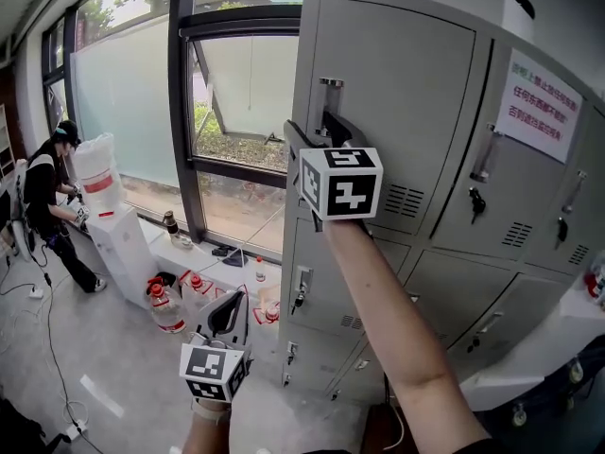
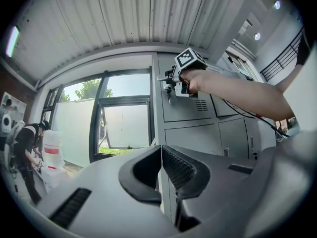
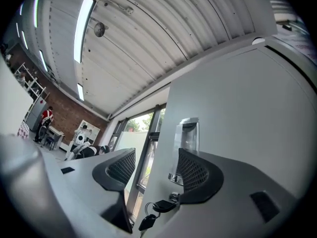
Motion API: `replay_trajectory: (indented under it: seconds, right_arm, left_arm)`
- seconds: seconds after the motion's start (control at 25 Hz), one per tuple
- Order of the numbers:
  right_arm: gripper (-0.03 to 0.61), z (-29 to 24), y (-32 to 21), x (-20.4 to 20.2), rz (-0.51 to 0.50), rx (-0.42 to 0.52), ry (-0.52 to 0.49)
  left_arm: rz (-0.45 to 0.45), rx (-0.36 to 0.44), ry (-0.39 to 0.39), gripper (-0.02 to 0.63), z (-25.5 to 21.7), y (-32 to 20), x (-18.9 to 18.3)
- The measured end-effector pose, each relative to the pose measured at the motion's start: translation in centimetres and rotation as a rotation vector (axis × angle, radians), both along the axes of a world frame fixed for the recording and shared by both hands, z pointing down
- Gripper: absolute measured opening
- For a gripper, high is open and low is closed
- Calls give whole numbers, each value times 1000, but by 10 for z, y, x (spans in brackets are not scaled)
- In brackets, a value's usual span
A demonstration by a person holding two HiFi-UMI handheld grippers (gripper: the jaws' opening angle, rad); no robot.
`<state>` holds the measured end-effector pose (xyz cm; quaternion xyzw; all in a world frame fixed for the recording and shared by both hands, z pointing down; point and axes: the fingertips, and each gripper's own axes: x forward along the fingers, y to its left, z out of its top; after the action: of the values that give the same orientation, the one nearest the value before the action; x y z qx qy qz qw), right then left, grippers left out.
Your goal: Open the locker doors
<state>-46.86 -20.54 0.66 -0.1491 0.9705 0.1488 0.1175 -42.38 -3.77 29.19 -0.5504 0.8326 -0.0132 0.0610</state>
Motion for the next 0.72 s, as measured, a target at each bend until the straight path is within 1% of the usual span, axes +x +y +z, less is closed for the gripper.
replay_trajectory:
  seconds: [0.12,0.4,0.52,0.72]
  right_arm:
    - [286,2,-8,-7,47,-9,5]
    - [287,2,-11,-14,89,-13,0]
    - [285,3,-11,-14,89,-17,-6]
    - [241,3,-6,-6,86,-10,-7]
  left_arm:
    - [7,-11,7,20,7,2,-4]
    - [19,-5,23,20,16,9,-15]
    - [28,-9,31,20,19,12,-18]
    - [43,-19,39,20,23,17,-21]
